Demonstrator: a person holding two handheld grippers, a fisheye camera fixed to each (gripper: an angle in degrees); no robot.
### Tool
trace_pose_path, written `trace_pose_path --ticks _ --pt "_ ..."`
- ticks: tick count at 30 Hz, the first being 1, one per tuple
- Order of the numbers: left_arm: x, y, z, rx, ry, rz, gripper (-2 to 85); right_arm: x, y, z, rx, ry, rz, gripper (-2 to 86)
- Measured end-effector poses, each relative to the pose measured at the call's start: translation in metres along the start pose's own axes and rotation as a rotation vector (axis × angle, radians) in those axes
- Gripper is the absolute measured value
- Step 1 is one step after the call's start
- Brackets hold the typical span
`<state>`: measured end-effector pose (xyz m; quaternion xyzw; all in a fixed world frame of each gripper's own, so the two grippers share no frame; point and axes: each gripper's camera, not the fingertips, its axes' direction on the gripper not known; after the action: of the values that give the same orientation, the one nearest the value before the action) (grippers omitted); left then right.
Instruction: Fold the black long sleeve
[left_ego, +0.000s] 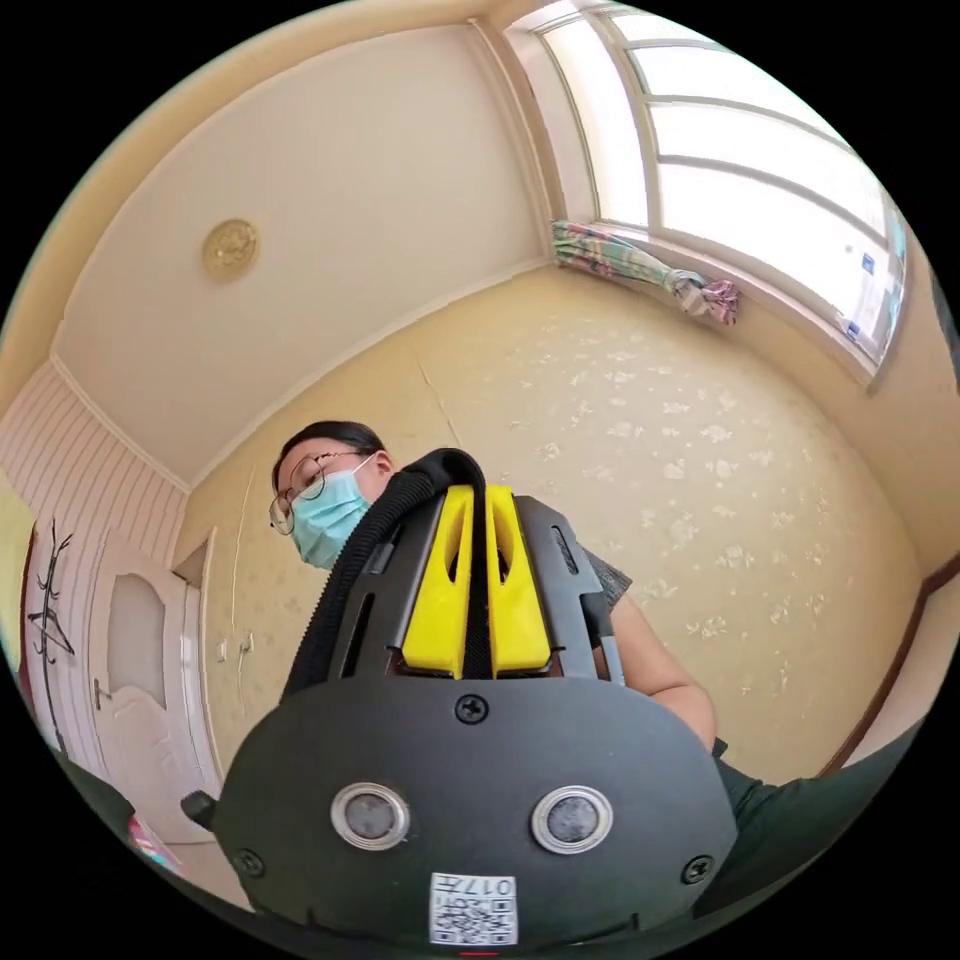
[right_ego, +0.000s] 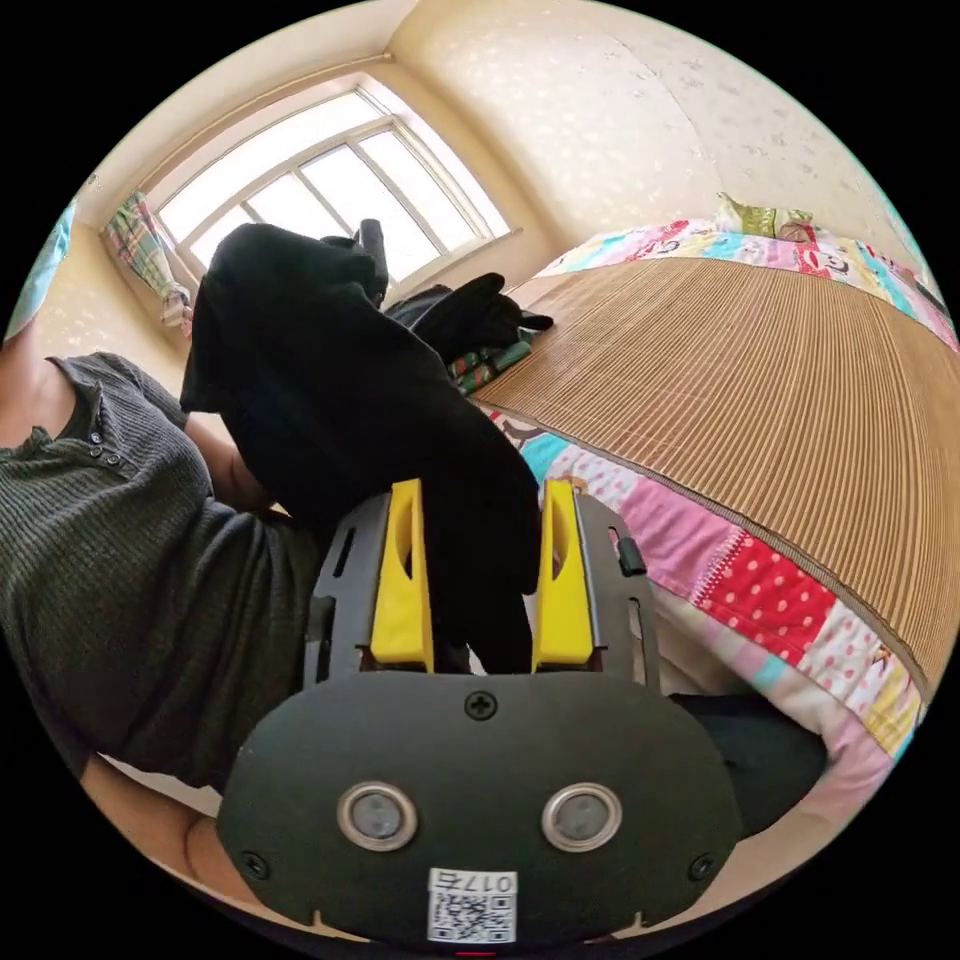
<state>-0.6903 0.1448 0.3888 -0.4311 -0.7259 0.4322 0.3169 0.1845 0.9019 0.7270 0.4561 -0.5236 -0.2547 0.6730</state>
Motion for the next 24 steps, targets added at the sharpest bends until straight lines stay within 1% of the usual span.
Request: trace_pose_path --ticks 2,4,6,8,10,12,14,15,16,17,18,19,20,21,22,23,24 --pt "0.006 0.001 0.003 0.032 0.047 0.058 -0.8 0.014 -0.002 0.037 -0.120 -0.094 -0.019 16.6" --pt "0.007 0.001 0.007 0.048 0.084 0.083 -0.8 0.025 -0.003 0.066 -0.165 -0.143 -0.010 15.9" --pt "0.000 0.003 0.013 0.038 0.083 0.057 -0.8 0.033 -0.011 0.086 -0.152 -0.174 0.017 15.8" --pt "-0.004 0.005 0.018 0.047 0.091 0.054 -0.8 0.040 -0.024 0.092 -0.064 -0.192 0.070 16.6" --pt "-0.004 0.004 0.023 0.063 0.119 0.082 -0.7 0.045 -0.033 0.095 -0.024 -0.242 0.068 16.5" --pt "-0.006 0.003 0.030 0.067 0.136 0.114 -0.7 0.056 -0.040 0.107 -0.028 -0.348 0.067 15.1" --pt "-0.013 0.002 0.035 0.051 0.133 0.107 -0.7 0.069 -0.050 0.138 -0.126 -0.586 0.056 7.8" --pt "-0.018 0.001 0.038 0.030 0.112 0.084 -0.7 0.069 -0.053 0.144 -0.158 -0.631 0.043 6.9" --pt "-0.019 -0.001 0.038 0.017 0.097 0.075 -0.7 0.066 -0.059 0.146 -0.180 -0.606 0.042 5.5" --pt "-0.019 -0.007 0.039 -0.009 0.054 0.065 -0.7 0.060 -0.067 0.134 -0.146 -0.477 0.055 4.8" --pt "-0.017 -0.014 0.041 -0.045 -0.011 0.041 -0.7 0.058 -0.071 0.124 -0.118 -0.409 0.071 4.6" --pt "-0.016 -0.018 0.043 -0.069 -0.049 0.021 -0.7 0.053 -0.080 0.095 -0.038 -0.272 0.126 4.1" --pt "-0.015 -0.025 0.048 -0.119 -0.136 -0.024 -0.7 0.042 -0.089 0.061 0.068 -0.129 0.175 3.8" --pt "-0.013 -0.033 0.054 -0.174 -0.235 -0.071 -0.7 0.032 -0.093 0.043 0.120 -0.038 0.179 3.7" --pt "-0.013 -0.036 0.056 -0.202 -0.293 -0.094 -0.7 0.002 -0.104 0.012 0.199 0.198 0.138 3.5" --pt "-0.013 -0.043 0.062 -0.267 -0.433 -0.142 -0.7 -0.031 -0.117 -0.011 0.251 0.449 0.101 3.4" --pt "-0.017 -0.049 0.068 -0.326 -0.592 -0.187 -0.7 -0.046 -0.124 -0.021 0.286 0.566 0.103 3.4"
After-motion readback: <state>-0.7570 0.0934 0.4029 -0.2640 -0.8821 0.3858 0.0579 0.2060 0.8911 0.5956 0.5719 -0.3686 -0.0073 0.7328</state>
